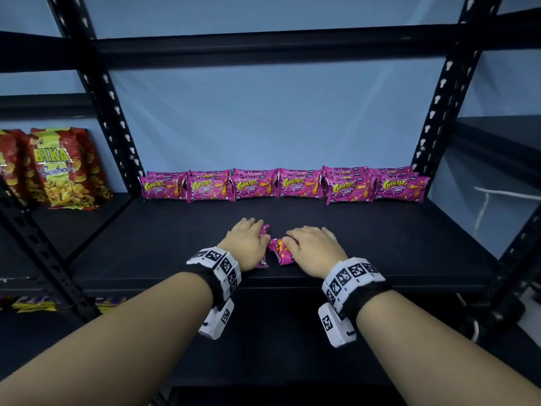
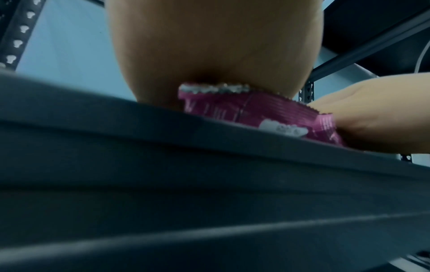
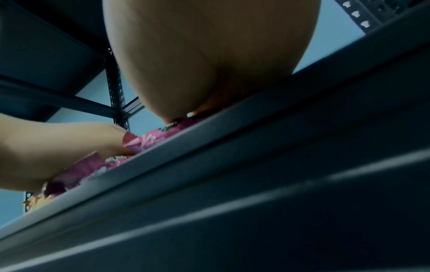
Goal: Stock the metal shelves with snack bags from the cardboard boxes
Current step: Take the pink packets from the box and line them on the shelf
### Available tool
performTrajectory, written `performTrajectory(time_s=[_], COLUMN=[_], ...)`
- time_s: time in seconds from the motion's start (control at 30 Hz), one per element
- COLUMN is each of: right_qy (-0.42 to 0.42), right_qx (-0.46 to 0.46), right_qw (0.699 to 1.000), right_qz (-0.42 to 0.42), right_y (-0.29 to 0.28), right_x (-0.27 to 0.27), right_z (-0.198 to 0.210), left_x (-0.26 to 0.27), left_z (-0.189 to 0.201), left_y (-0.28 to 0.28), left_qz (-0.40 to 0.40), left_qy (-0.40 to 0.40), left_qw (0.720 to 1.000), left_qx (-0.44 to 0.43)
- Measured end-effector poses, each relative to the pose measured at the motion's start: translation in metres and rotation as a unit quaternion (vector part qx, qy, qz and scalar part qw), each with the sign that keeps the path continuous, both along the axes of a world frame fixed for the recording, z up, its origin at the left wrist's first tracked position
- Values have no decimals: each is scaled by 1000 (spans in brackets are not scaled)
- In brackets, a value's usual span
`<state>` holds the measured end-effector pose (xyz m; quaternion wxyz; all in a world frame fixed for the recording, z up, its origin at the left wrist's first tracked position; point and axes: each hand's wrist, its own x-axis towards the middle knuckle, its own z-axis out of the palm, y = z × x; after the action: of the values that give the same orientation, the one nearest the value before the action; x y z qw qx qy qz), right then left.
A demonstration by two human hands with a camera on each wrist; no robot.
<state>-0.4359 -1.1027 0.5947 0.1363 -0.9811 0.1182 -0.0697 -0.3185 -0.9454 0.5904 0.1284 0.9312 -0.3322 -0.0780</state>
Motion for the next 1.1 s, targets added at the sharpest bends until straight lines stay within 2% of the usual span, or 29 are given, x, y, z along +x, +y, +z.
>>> performTrajectory(time_s=[0.3,0.53,0.67,0.87,1.1], right_qy=[64,-38,41,96,102], right_qx=[-2,17,0,-64,-4], right_qw=[998,999,998,993,995], right_qz=[21,17,51,9,-2], right_y=[-6,-23,-41,-46,-36], right_x=[-4,-27,-44,-64,-70], right_z=[-1,15,23,36,36], left_x=[4,4,4,4,1], left_z=[-1,-3,-4,-5,-4], left_y=[9,12,12,17,23], left_qz=[-5,-12,-18,-36,-58], left_qy=[22,20,17,7,5], left_qw=[999,999,999,998,997], left_qx=[-28,-43,-43,-44,-43])
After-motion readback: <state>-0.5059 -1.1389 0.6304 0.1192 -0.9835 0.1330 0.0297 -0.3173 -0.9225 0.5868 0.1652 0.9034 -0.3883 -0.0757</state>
